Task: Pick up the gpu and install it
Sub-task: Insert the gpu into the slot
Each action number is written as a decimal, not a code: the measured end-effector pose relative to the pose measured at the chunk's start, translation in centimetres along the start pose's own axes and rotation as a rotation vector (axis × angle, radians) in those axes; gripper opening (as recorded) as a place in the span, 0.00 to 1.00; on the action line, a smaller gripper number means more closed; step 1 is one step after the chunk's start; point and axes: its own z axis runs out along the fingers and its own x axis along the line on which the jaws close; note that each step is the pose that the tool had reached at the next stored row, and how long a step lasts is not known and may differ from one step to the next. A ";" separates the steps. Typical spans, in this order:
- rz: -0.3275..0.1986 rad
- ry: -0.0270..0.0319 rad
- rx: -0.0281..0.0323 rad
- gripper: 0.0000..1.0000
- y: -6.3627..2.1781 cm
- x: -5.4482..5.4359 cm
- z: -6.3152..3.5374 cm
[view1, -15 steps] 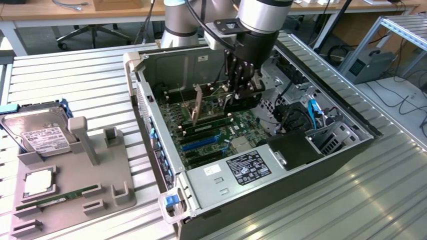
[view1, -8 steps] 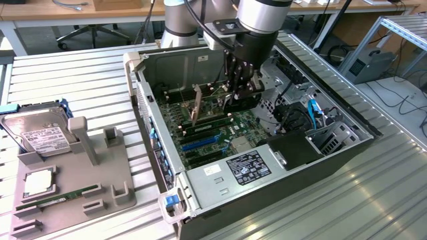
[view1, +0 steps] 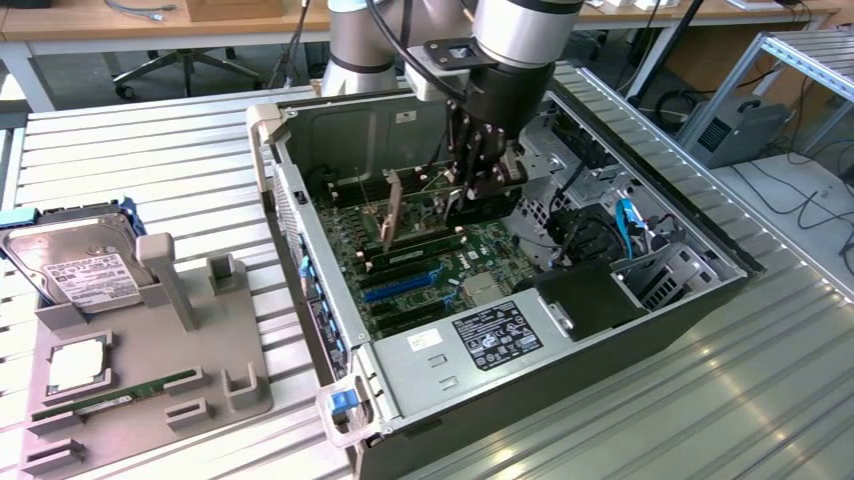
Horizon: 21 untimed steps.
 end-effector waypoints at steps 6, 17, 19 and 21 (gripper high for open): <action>0.000 0.0000 0.0000 0.27 0.14 0.0 0.01; 0.000 0.0000 0.0000 0.27 0.38 0.2 0.07; 0.000 -0.0001 0.0001 0.27 0.40 0.2 0.07; 0.000 0.0000 0.0000 0.27 0.42 0.2 0.08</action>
